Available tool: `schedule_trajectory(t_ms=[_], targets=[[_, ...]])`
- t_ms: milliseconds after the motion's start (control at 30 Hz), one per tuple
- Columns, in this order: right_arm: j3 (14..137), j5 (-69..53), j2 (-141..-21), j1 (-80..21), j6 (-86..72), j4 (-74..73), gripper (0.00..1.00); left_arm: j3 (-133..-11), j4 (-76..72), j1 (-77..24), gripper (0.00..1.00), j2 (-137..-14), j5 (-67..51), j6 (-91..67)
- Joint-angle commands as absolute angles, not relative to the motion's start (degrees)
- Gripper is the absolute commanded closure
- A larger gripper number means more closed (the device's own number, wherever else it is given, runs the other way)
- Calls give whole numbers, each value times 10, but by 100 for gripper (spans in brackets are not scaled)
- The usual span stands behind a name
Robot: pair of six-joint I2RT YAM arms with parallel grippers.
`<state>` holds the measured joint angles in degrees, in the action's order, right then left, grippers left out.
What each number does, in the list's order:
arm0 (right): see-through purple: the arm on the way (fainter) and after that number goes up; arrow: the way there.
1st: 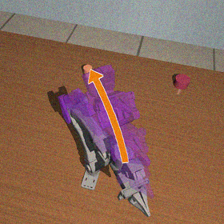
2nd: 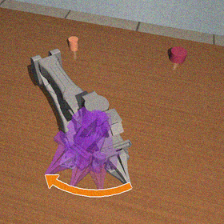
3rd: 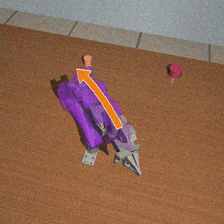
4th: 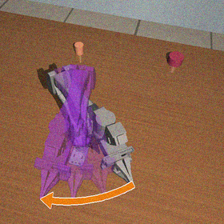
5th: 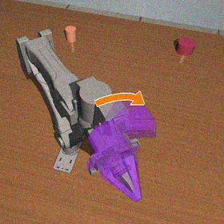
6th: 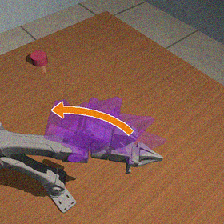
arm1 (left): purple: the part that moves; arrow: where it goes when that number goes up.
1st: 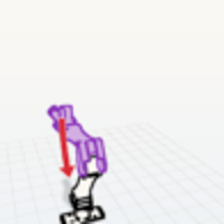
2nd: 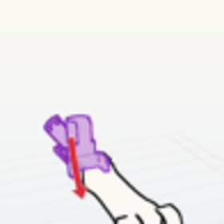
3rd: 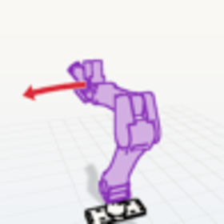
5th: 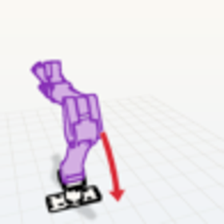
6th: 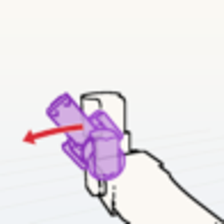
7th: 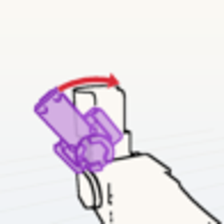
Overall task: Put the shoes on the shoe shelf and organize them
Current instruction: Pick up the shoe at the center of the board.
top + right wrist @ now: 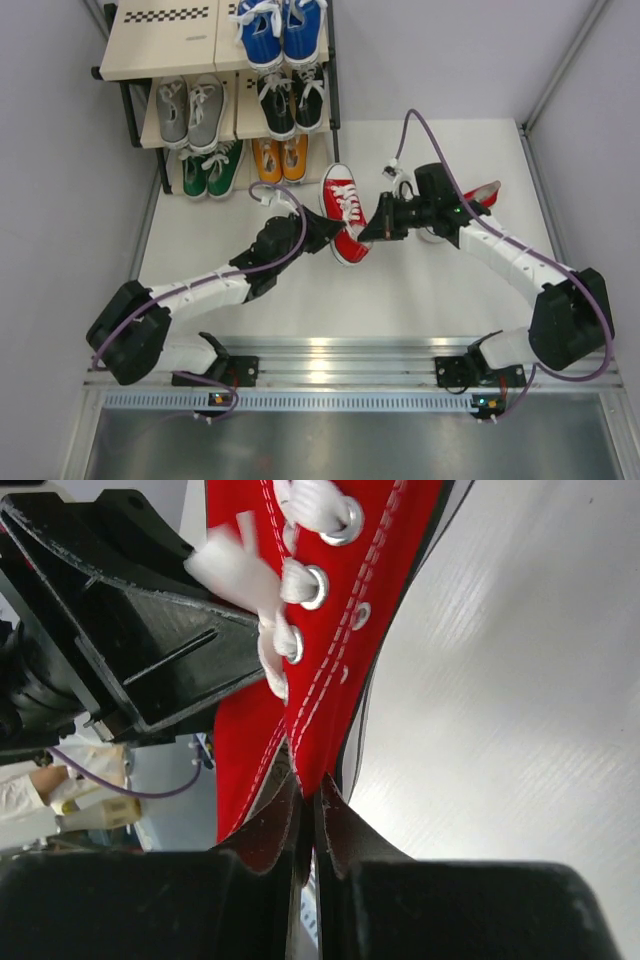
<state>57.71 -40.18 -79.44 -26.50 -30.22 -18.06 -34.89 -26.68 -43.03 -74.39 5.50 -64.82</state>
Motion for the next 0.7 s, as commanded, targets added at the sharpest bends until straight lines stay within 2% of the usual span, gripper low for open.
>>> schedule_trajectory(t_ms=[0, 33, 67, 167, 200, 300, 333, 367, 500, 600, 667], targets=[[588, -419, -756, -275, -270, -121, 100, -368, -319, -432, 90, -735, 47, -623], [588, -419, -755, -276, -259, -128, 100, -367, -319, -432, 99, -727, 49, -615], [589, -419, -752, -275, -244, -135, 100, -366, -319, -432, 100, -721, 47, -595], [607, -449, -746, -272, -130, -199, 72, -356, -320, -432, 100, -694, 20, -531], [629, -471, -744, -271, -30, -226, 55, -350, -320, -432, 100, -687, 18, -520], [666, -538, -730, -252, 119, -342, 24, -316, -309, -430, 100, -635, 4, -476], [669, -548, -728, -237, 133, -358, 7, -310, -302, -427, 100, -606, -24, -463], [670, -547, -718, -231, 134, -358, 1, -300, -277, -426, 100, -591, -46, -437], [635, -577, -701, -194, 72, -272, 1, -294, -209, -423, 100, -527, -125, -382], [609, -681, -703, -181, 3, -169, 1, -290, -192, -421, 100, -491, -195, -367], [606, -699, -714, -191, -41, -139, 1, -290, -188, -421, 100, -474, -217, -369]])
